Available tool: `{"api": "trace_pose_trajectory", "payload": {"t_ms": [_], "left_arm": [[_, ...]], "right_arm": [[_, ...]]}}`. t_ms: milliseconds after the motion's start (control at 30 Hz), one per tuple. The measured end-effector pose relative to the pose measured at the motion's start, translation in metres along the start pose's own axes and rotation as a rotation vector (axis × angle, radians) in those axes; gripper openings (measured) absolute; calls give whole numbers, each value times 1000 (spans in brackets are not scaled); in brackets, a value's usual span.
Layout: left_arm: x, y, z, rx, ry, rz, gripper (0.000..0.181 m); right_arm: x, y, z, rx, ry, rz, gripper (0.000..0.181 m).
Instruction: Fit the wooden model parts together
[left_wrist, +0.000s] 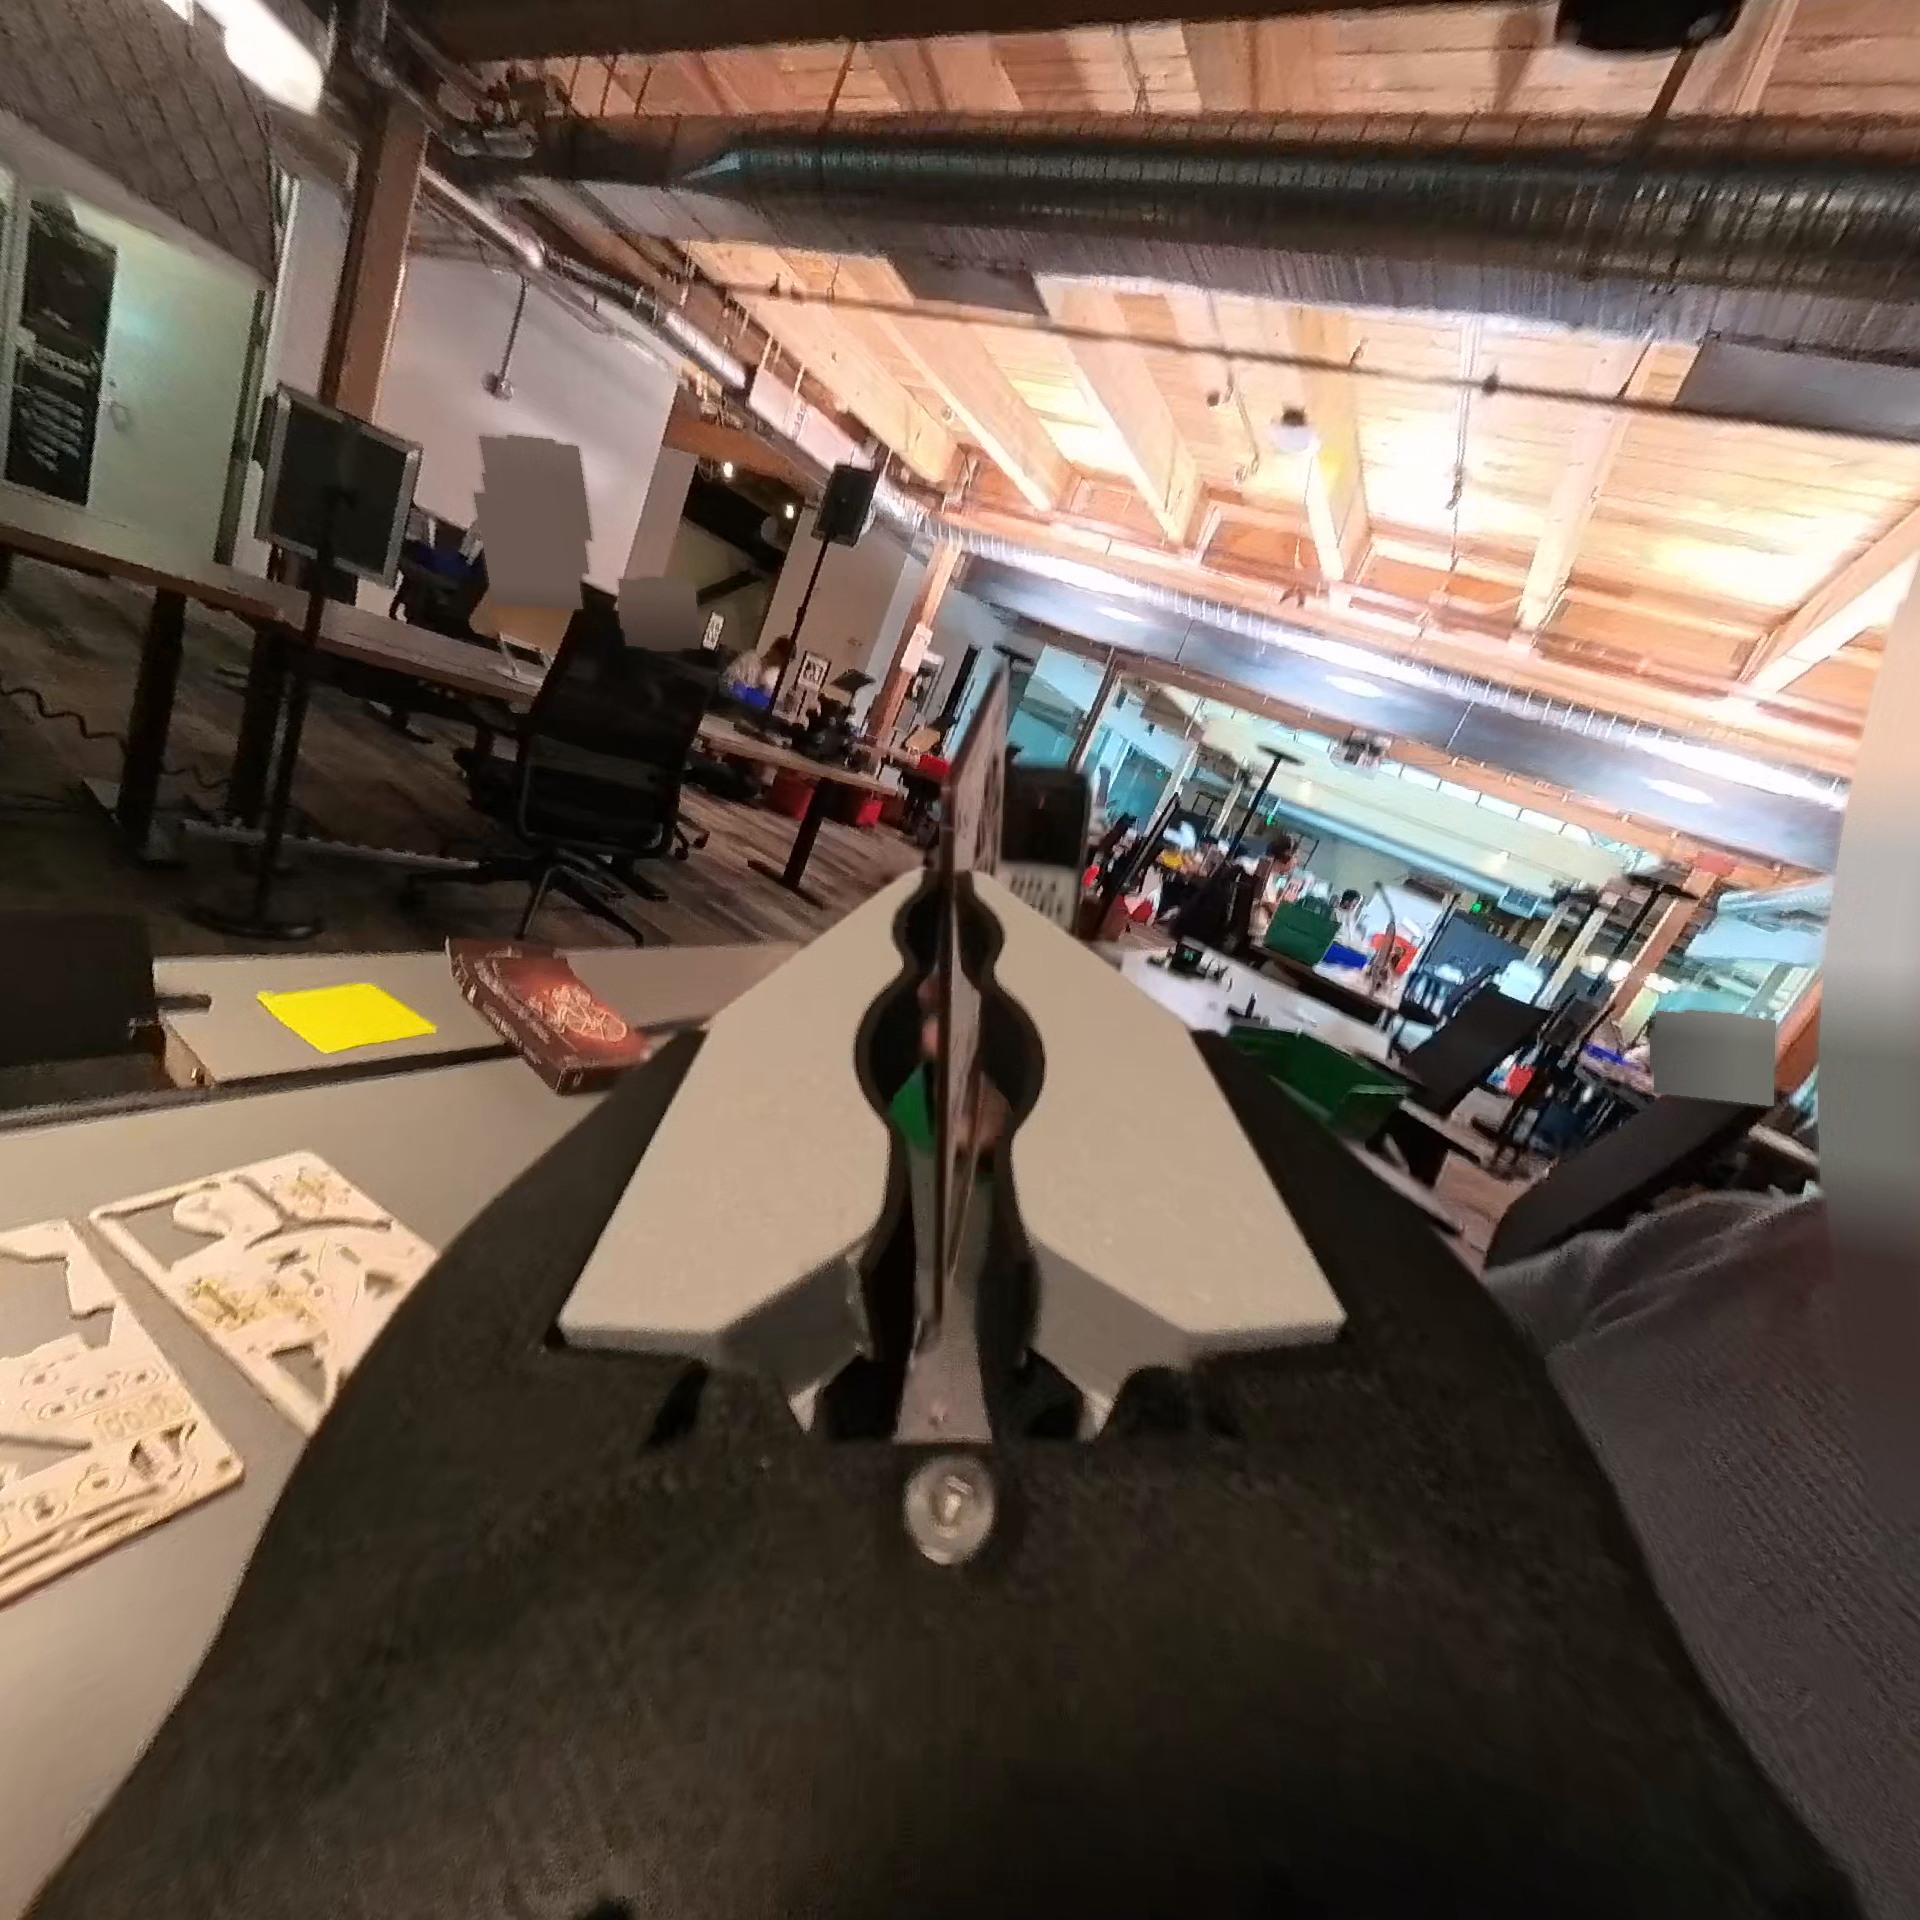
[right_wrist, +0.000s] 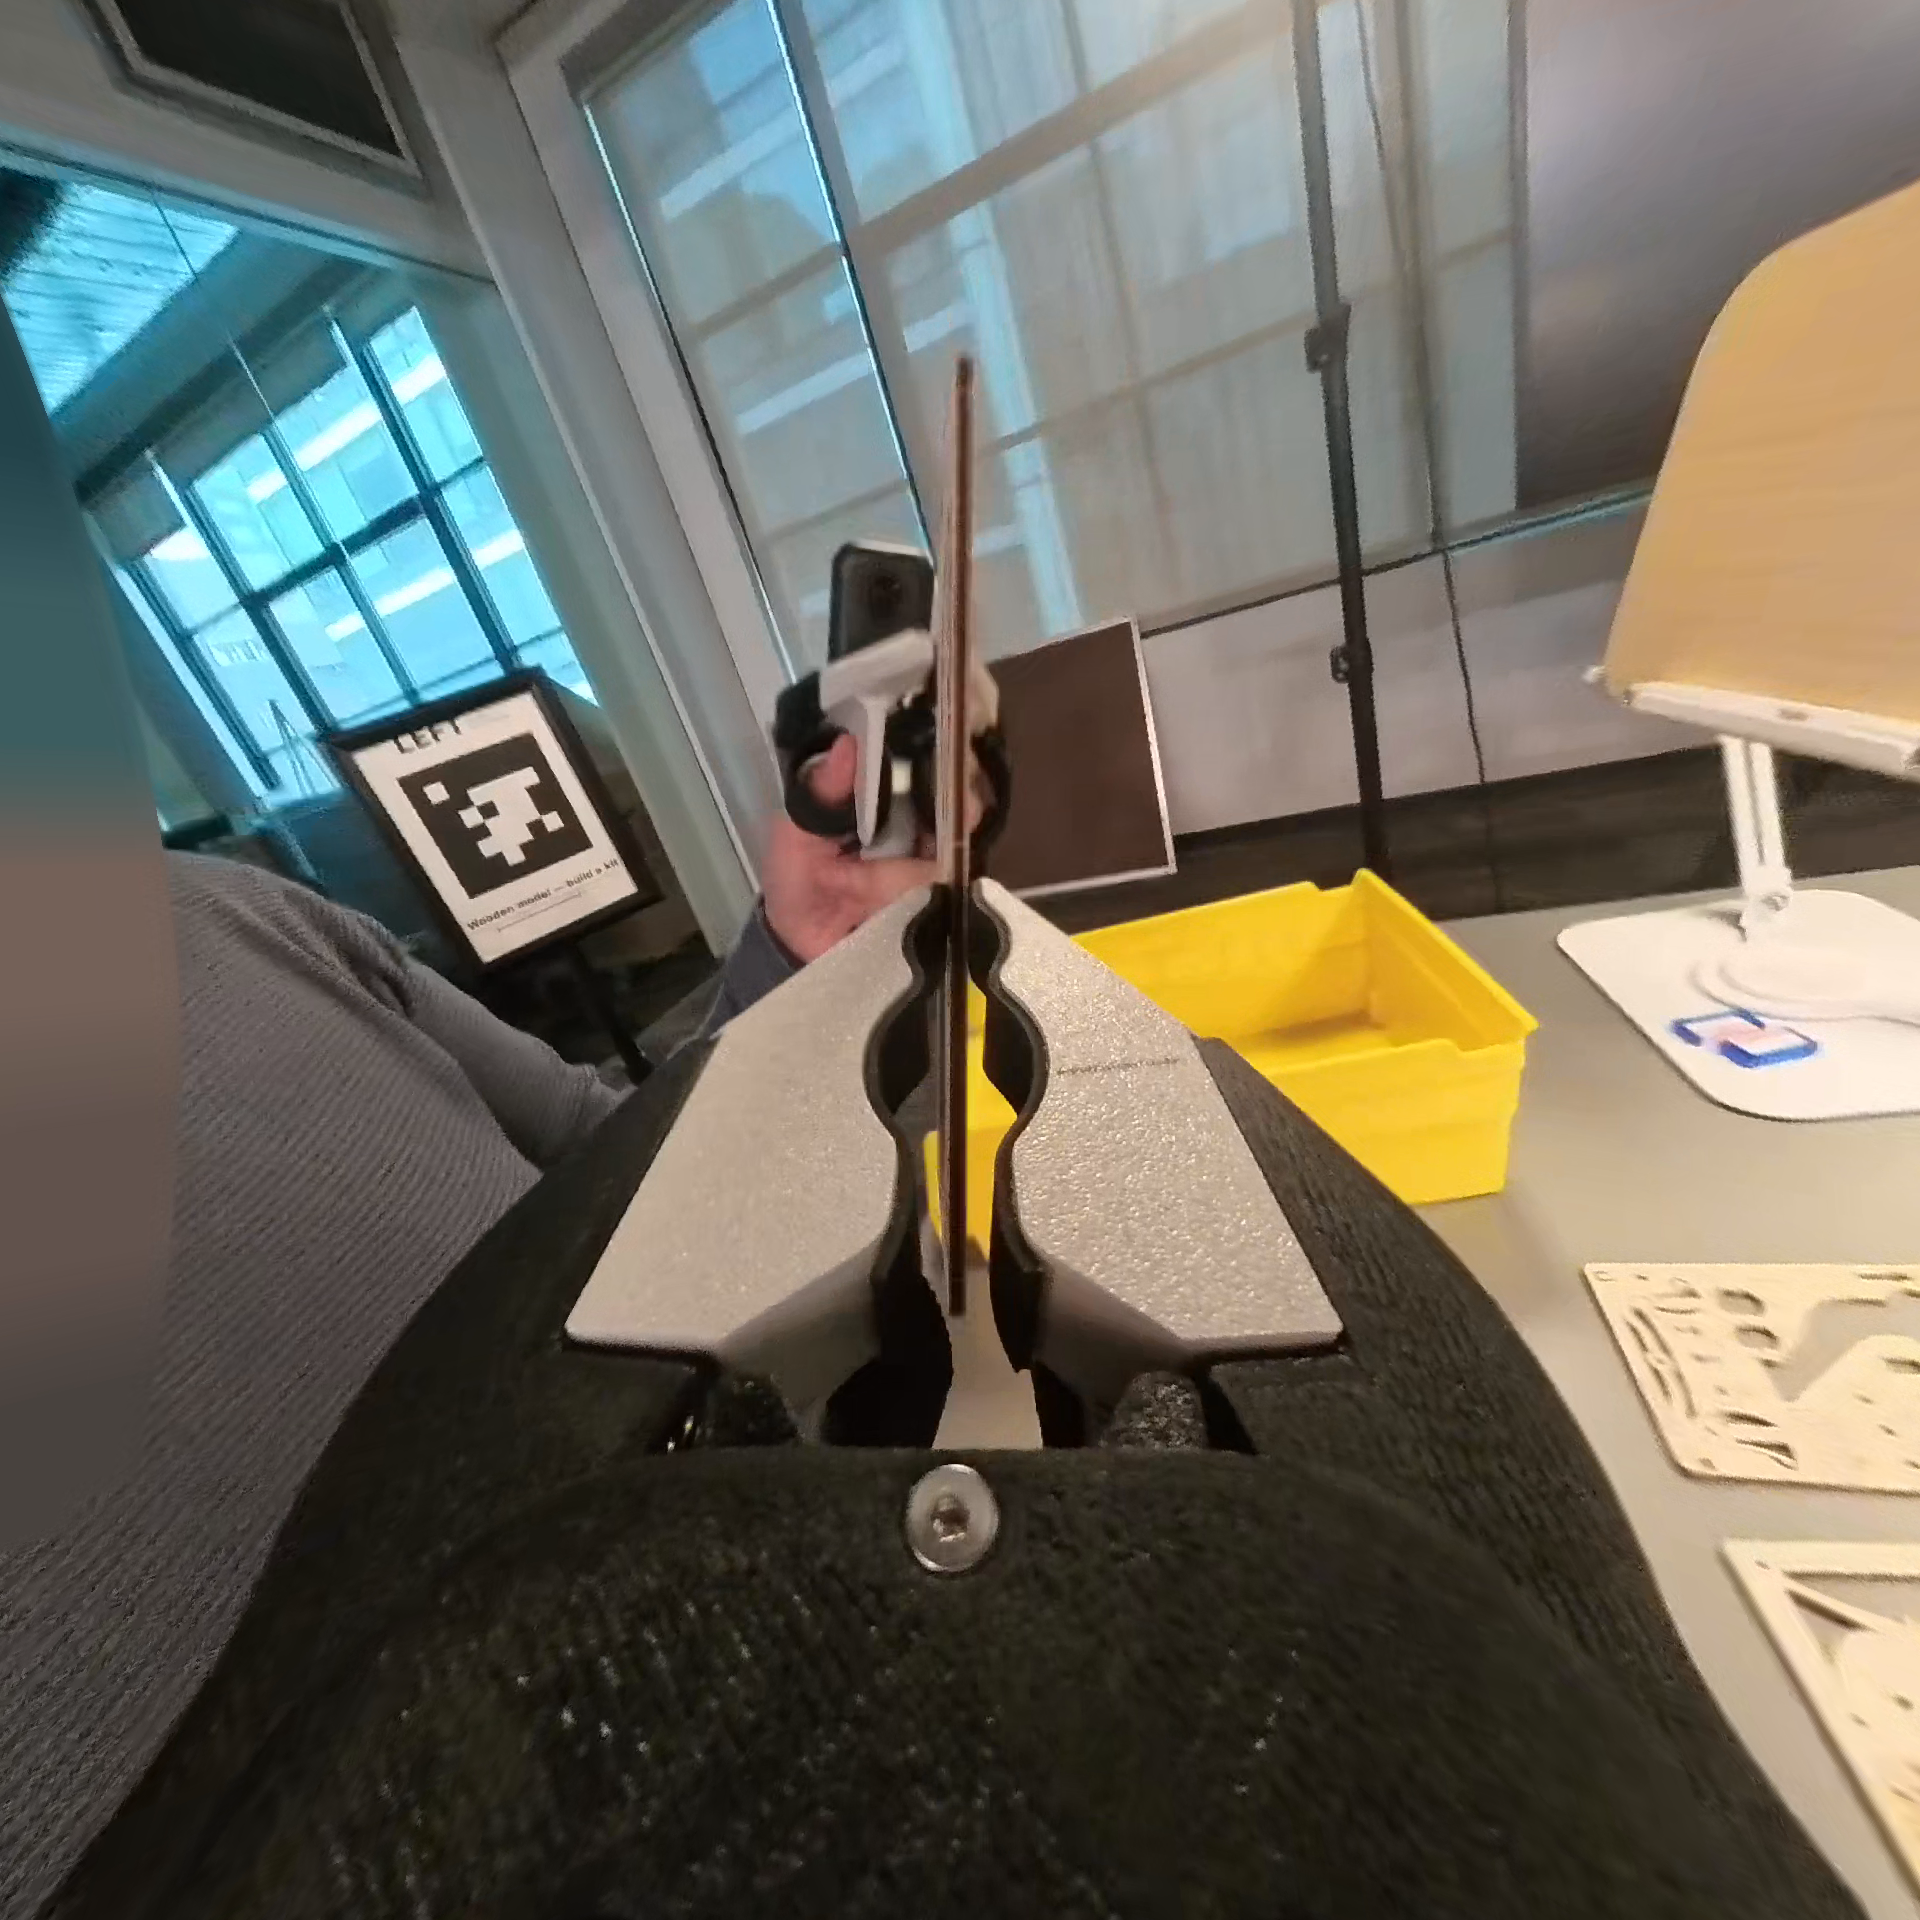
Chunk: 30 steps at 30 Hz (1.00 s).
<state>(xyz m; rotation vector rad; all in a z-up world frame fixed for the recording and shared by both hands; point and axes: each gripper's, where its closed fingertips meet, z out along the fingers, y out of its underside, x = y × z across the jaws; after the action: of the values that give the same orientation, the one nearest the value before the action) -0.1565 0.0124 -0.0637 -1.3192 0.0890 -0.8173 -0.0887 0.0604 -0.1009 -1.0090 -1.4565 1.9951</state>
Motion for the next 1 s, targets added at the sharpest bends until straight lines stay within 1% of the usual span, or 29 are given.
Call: {"api": "trace_pose_trajectory", "payload": {"t_ms": [67, 100, 133, 167, 200, 233, 267, 300, 333, 367, 433, 500, 567, 600, 667, 733, 800, 867, 900, 933, 967, 1000], "left_arm": [[-6, 26, -5, -103, -26, 5, 1], [-15, 47, -7, -195, -65, 4, 1], [-28, 74, -11, -328, -127, 6, 1], [-47, 96, -16, -432, -225, 18, 0], [-67, 107, -22, -472, -331, 66, 0], [-77, 108, -25, -466, -379, 123, 3], [-77, 106, -23, -446, -372, 160, 21], [-71, 103, -18, -428, -336, 181, 27], [-63, 102, -11, -431, -294, 206, 29], [-57, 106, -4, -464, -262, 236, 33], [-55, 125, 5, -617, -255, 299, 40], [-62, 146, 7, -768, -271, 360, 40], [-62, 170, 4, -882, -211, 321, 39], [-55, 180, 3, -910, -154, 256, 37], [-45, 190, 4, -909, -77, 155, 33], [-37, 194, 4, -903, -33, 126, 28], [-38, 200, -1, -933, -47, 141, 3], [-40, 196, -2, -917, -79, 130, 2], [-46, 189, -2, -876, -128, 103, 3], [-54, 176, 0, -798, -186, 89, 2], [-57, 161, 2, -701, -209, 59, 2], [-58, 144, 4, -590, -213, 25, 2]], "right_arm": [[3, -7, -10, -98, 18, -33, 0], [6, -5, -14, -183, 35, -57, 0], [13, 2, -17, -302, 69, -96, 0], [25, 12, -22, -447, 126, -152, 0], [39, 23, -30, -595, 187, -217, 1], [49, 33, -37, -732, 217, -253, 0], [53, 42, -42, -841, 223, -257, 0], [54, 50, -45, -934, 208, -258, 0], [54, 58, -47, -1017, 183, -262, 0], [54, 65, -49, -1098, 160, -262, 0], [49, 80, -52, -1241, 108, -246, 0], [43, 92, -54, -1348, 69, -227, 0], [41, 99, -56, -1426, 64, -221, 0], [40, 101, -56, -1448, 60, -222, 0], [36, 103, -54, -1460, 38, -211, 1], [32, 103, -52, -1461, 14, -203, 1], [30, 103, -49, -1457, 8, -212, 1], [40, 99, -45, -1434, 80, -265, 3], [50, 91, -39, -1389, 155, -326, 8], [65, 74, -30, -1286, 283, -426, 20], [76, 50, -21, -1142, 411, -522, 32], [79, 27, -14, -986, 490, -590, 44]]}}
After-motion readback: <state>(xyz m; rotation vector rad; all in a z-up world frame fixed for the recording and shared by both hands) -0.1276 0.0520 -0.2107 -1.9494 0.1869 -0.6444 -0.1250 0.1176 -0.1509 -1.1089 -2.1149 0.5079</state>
